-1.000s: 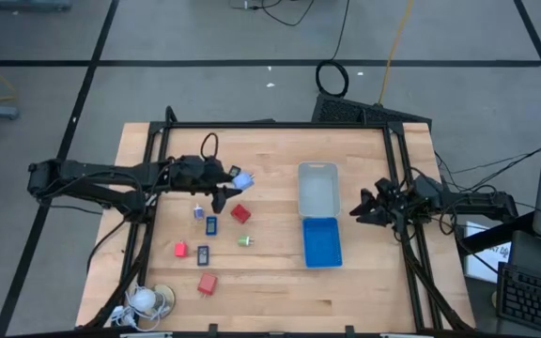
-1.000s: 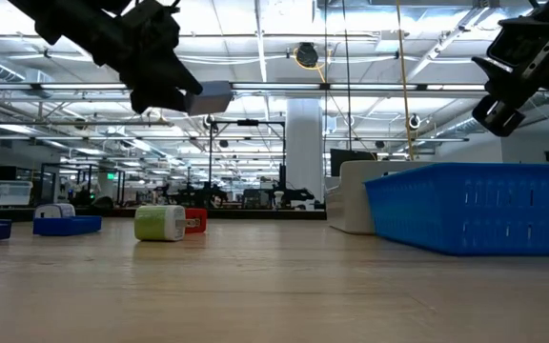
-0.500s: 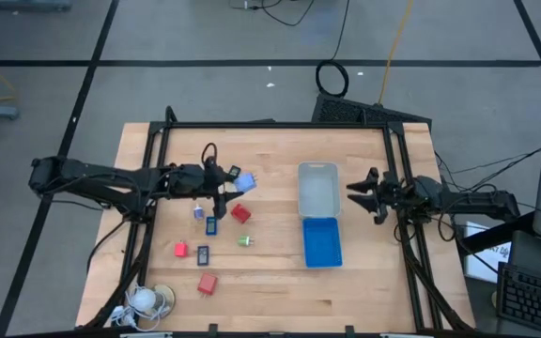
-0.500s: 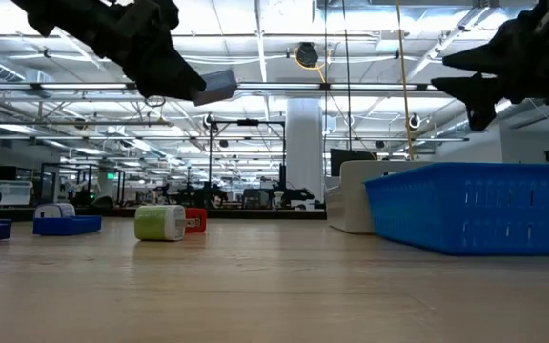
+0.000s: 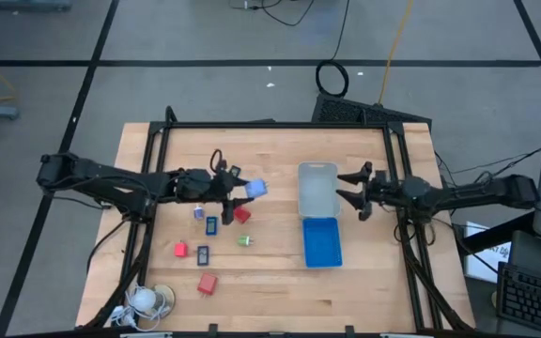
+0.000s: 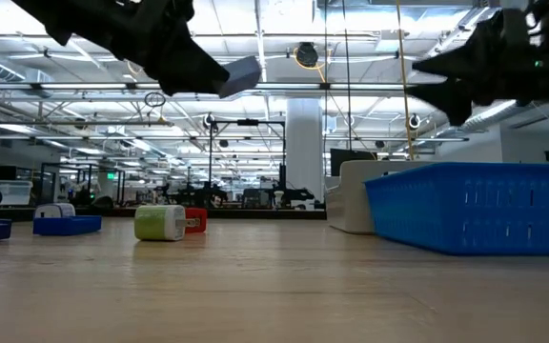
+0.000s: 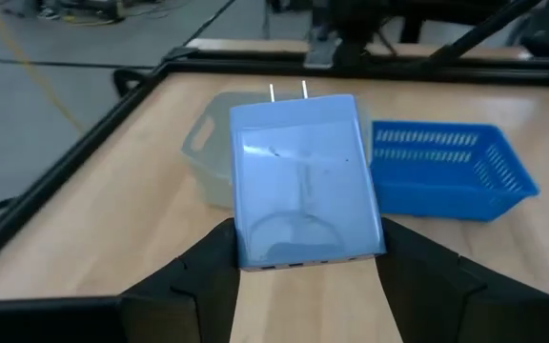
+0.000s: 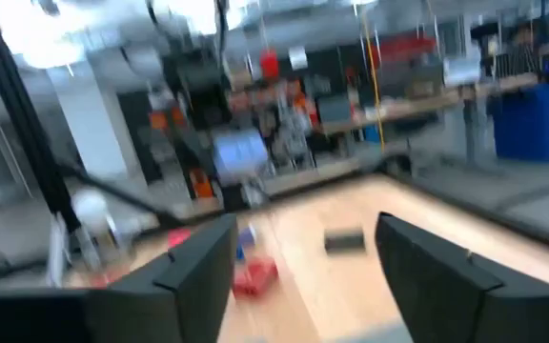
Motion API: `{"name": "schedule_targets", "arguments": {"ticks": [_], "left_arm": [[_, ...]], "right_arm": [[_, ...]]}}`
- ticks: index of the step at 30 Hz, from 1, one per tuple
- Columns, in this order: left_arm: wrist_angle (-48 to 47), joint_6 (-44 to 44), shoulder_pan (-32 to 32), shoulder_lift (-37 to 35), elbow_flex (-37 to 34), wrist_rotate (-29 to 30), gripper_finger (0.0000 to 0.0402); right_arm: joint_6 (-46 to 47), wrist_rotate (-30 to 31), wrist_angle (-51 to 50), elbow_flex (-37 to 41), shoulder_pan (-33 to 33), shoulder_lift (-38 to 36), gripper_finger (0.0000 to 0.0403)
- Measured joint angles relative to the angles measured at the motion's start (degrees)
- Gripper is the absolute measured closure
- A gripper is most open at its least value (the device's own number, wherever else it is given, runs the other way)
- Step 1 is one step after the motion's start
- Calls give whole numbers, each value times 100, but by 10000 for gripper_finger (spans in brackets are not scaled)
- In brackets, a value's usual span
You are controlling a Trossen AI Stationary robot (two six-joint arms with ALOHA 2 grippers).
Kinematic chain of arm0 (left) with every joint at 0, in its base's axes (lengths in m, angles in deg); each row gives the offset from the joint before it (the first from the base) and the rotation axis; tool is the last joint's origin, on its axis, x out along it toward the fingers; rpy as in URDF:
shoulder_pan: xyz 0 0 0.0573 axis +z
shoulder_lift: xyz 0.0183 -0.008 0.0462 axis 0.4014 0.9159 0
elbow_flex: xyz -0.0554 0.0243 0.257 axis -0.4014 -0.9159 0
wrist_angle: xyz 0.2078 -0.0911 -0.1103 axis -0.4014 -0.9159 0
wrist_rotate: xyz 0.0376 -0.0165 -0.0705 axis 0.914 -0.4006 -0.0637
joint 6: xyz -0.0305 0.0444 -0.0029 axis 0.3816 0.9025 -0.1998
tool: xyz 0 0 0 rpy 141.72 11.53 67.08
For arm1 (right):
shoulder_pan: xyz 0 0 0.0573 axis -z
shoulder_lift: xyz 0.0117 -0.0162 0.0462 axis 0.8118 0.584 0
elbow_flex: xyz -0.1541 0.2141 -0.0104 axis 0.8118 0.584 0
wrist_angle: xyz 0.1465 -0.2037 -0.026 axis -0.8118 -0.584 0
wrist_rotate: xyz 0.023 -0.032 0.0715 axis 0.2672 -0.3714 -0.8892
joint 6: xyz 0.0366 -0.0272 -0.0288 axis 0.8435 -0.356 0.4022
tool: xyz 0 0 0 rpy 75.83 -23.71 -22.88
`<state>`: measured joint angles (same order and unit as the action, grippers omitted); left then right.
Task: Pick & Place Office items
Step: Put the light blue charger adapter into the gray bin
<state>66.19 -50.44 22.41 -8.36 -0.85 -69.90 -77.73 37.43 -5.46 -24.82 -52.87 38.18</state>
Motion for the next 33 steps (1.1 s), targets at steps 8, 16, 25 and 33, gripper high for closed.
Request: {"name": "schedule_targets", "arguments": {"ticks": [8, 16, 25, 33], "left_arm": [[410, -432, 0, 364, 0, -464, 176], [448, -521, -13, 437, 0, -731, 191], [414, -472, -122, 441, 0, -759, 170], [452, -255, -285, 439, 0, -762, 191]], "right_arm": [[-736, -19, -64, -1180, -250, 2153, 104], [-927, -634, -120, -2584, -189, 3861, 108], [-1053, -1561, -94, -3844, -36, 5153, 93], [-677, -2319, 161, -4284, 198, 5570, 92]]}}
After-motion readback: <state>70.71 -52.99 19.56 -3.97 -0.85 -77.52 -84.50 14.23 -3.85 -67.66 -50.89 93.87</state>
